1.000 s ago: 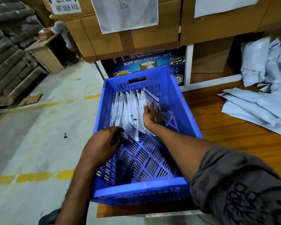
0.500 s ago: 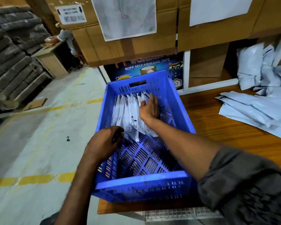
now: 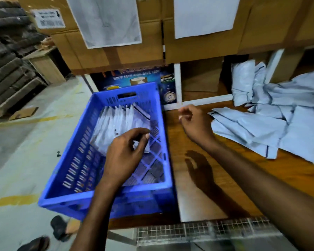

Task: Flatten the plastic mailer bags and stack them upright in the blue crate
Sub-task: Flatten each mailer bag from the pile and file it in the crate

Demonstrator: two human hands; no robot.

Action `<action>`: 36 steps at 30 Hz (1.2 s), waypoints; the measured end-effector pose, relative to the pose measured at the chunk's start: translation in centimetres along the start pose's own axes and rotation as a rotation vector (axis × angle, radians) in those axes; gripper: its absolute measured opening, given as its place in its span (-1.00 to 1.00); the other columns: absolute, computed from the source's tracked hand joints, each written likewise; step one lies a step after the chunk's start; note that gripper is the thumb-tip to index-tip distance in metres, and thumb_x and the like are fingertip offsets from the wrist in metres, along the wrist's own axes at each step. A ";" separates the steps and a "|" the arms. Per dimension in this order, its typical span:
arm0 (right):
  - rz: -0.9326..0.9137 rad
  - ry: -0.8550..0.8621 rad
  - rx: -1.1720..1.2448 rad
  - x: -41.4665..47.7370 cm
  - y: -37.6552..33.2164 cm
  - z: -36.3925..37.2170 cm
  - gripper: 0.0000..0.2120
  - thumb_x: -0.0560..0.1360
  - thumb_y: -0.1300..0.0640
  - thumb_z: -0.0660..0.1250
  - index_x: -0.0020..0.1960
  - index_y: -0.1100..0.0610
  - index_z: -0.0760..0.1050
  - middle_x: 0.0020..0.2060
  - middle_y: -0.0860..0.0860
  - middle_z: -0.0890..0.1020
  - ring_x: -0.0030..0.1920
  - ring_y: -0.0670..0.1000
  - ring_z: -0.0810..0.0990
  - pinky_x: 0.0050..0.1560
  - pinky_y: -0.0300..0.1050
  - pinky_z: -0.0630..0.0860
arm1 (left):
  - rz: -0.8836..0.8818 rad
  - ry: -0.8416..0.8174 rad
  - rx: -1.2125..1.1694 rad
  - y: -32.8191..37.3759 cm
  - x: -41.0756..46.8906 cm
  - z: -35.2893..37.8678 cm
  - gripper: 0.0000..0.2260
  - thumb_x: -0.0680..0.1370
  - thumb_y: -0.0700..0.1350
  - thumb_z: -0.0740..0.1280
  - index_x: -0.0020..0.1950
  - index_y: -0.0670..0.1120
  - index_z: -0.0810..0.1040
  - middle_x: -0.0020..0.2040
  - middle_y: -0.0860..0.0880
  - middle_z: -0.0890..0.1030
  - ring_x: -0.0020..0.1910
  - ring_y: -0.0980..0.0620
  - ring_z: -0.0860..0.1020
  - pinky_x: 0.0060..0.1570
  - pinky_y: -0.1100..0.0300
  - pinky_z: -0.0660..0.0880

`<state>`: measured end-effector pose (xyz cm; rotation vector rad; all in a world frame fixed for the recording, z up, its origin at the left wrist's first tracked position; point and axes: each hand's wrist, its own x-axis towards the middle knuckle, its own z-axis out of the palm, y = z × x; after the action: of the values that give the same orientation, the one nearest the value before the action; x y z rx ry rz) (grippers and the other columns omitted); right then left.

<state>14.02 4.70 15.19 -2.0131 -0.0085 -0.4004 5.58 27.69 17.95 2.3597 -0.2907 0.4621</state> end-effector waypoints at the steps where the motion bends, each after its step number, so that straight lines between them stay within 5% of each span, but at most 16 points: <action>1: -0.001 -0.026 -0.002 -0.7 1.6 -1.1 -0.82 0.51 0.23 0.39 0.02 -0.02 0.59 0.00 -0.05 0.69 -0.03 -0.05 0.66 -0.01 -0.15 0.55 | 0.005 0.029 -0.026 1.8 -0.3 1.3 -0.81 0.64 0.12 0.32 0.15 0.11 0.67 -0.02 0.25 0.70 -0.09 0.21 0.65 -0.08 0.03 0.61; 7: 0.005 -0.145 -0.094 -1.4 11.0 -11.4 -0.78 0.54 0.17 0.41 0.13 -0.07 0.57 0.10 -0.10 0.64 0.03 -0.12 0.63 0.03 -0.12 0.57 | 0.104 0.050 0.144 11.5 -1.2 10.4 -0.82 0.66 0.10 0.32 0.16 0.10 0.65 0.01 0.17 0.69 -0.05 0.16 0.64 -0.09 0.14 0.55; 12: -0.006 -0.074 -0.258 2.5 16.9 -17.0 -0.76 0.56 0.07 0.39 0.23 0.03 0.56 0.22 0.03 0.60 0.22 0.06 0.56 0.21 -0.01 0.50 | -0.091 -0.023 0.039 12.5 -2.9 19.3 -0.75 0.64 0.22 0.25 0.14 0.14 0.63 -0.01 0.22 0.68 -0.18 0.20 0.61 -0.20 0.10 0.54; 14: 0.010 -0.072 -0.339 4.7 19.1 -17.5 -0.64 0.58 -0.06 0.33 0.32 0.05 0.49 0.34 0.07 0.53 0.35 0.14 0.47 0.32 0.11 0.44 | -0.129 -0.151 0.092 11.0 -4.2 23.1 -0.72 0.63 0.23 0.22 0.18 0.14 0.61 0.09 0.18 0.68 -0.09 0.16 0.61 -0.13 0.13 0.51; 16: 0.073 -0.140 -0.440 6.6 20.6 -17.1 -0.46 0.59 -0.20 0.23 0.47 0.05 0.35 0.48 0.11 0.39 0.47 0.20 0.34 0.41 0.20 0.35 | -0.116 -0.273 0.203 9.1 -5.7 26.0 -0.66 0.64 0.22 0.23 0.33 0.12 0.56 0.30 0.13 0.60 0.21 0.07 0.58 0.11 0.10 0.50; 19: 0.183 -0.279 -0.595 8.3 22.5 -15.7 -0.30 0.61 -0.30 0.11 0.61 0.06 0.09 0.61 0.13 0.13 0.58 0.23 0.13 0.49 0.27 0.18 | -0.167 -0.342 0.410 7.6 -7.8 28.0 -0.43 0.66 0.34 0.07 0.60 0.12 0.30 0.62 0.15 0.23 0.59 0.08 0.21 0.50 -0.02 0.24; 23: 0.149 -0.258 -0.696 8.8 23.4 -14.9 -0.51 0.65 -0.15 0.13 0.50 0.06 0.31 0.49 0.17 0.36 0.49 0.23 0.29 0.44 0.23 0.24 | -0.213 -0.358 0.460 7.4 -8.8 28.3 -0.37 0.66 0.41 -0.10 0.68 0.17 0.01 0.67 0.19 -0.08 0.65 0.17 -0.15 0.61 -0.02 -0.03; 27: -0.013 -0.019 -0.582 9.0 22.2 -16.1 -0.65 0.63 0.13 0.20 0.40 0.03 0.41 0.31 0.17 0.53 0.34 0.24 0.44 0.32 0.23 0.39 | -0.207 -0.319 0.457 7.5 -8.5 28.3 -0.37 0.65 0.41 -0.04 0.67 0.18 0.10 0.67 0.20 0.01 0.65 0.18 -0.07 0.60 -0.01 0.00; 31: -0.226 0.112 -0.332 6.3 17.9 -17.5 -0.64 0.66 0.19 0.15 0.44 0.03 0.39 0.28 0.12 0.53 0.27 0.18 0.48 0.22 0.16 0.47 | -0.177 -0.235 0.319 7.1 -8.5 27.9 -0.46 0.66 0.33 0.11 0.60 0.16 0.30 0.63 0.22 0.17 0.62 0.19 0.09 0.58 0.02 0.09; 33: -0.347 0.058 -0.275 2.7 16.2 -18.0 -0.62 0.64 0.21 0.15 0.43 0.03 0.41 0.23 0.09 0.53 0.22 0.14 0.50 0.12 0.09 0.52 | -0.216 -0.068 0.073 6.7 -8.7 27.6 -0.66 0.68 0.14 0.26 0.42 0.08 0.56 0.49 0.15 0.47 0.48 0.16 0.38 0.46 -0.01 0.35; 36: -0.458 -0.079 -0.293 -4.5 14.9 -18.9 -0.61 0.64 0.05 0.09 0.39 0.08 0.49 0.12 0.10 0.57 0.12 0.13 0.54 -0.04 0.01 0.53 | -0.484 0.288 -0.391 6.6 -9.3 26.5 -0.84 0.68 0.03 0.31 0.15 0.05 0.65 0.10 0.03 0.66 0.09 0.07 0.61 0.12 -0.03 0.56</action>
<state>7.18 -17.86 8.69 -2.3128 -0.4927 -0.6386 1.47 5.51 -0.07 1.8653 0.2971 0.4512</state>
